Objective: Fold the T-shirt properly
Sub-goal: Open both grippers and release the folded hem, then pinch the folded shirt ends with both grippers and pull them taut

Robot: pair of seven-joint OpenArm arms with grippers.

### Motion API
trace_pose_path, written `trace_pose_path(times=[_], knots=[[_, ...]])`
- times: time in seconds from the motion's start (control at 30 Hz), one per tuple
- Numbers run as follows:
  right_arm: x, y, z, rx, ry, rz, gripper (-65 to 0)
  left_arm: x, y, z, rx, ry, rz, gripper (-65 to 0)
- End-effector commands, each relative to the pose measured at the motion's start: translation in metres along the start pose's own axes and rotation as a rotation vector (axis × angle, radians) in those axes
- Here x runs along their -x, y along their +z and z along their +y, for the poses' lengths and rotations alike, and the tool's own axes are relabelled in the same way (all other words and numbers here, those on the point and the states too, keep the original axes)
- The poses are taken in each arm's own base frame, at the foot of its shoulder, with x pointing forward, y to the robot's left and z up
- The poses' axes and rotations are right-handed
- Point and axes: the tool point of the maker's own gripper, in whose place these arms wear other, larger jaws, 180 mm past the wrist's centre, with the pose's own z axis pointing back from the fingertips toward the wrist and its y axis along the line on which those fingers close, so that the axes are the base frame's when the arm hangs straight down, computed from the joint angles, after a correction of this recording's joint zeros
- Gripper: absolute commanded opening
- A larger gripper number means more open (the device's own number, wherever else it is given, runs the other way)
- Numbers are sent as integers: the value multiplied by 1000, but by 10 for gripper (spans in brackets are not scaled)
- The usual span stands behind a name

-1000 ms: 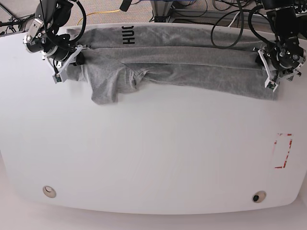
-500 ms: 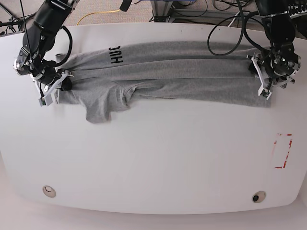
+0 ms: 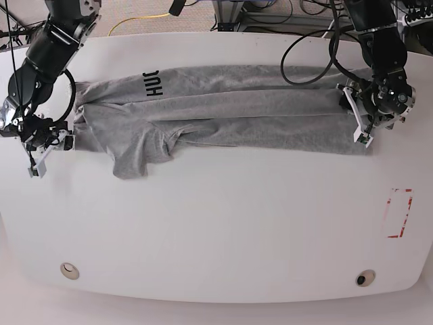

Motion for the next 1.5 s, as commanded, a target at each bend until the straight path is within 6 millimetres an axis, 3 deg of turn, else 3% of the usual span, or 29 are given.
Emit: trace_pose_path(times=[0.0, 0.13, 0.33, 0.43, 0.67, 0.97, 1.03, 1.23, 1.33, 1.4, 1.47], knots=[[-33, 13, 6, -4, 24, -85, -228, 7, 1, 4, -25, -7, 44, -243], [-47, 13, 23, -81, 10, -133, -171, 6, 0, 0, -18, -1, 41, -243], [-66, -6, 86, -215, 120, -129, -174, 6, -1, -1, -16, -2, 43, -243], [-66, -15, 103, -236, 136, -122, -174, 6, -1, -1, -16, -2, 43, -243], [-64, -45, 121, -243, 141, -86, -176, 7, -1, -1, -15, -2, 44, -243], [-55, -63, 120, -252, 110, -77, -187, 8, -1, -2, -15, -1, 47, -243], [-55, -64, 120, -255, 108, -76, -236, 8, -1, -1, -16, -1, 48, -243], [-56, -64, 123, -263, 105, -81, -639, 8, -1, -1, -15, -3, 48, -243], [-58, -60, 121, -255, 111, -88, -650, 8, -1, -1, -15, -3, 48, -243], [-69, -49, 120, -237, 135, -125, -650, 8, -1, -1, -15, -3, 48, -243], [-67, -39, 119, -225, 156, -131, -650, 8, -1, -1, -17, -4, 48, -243]])
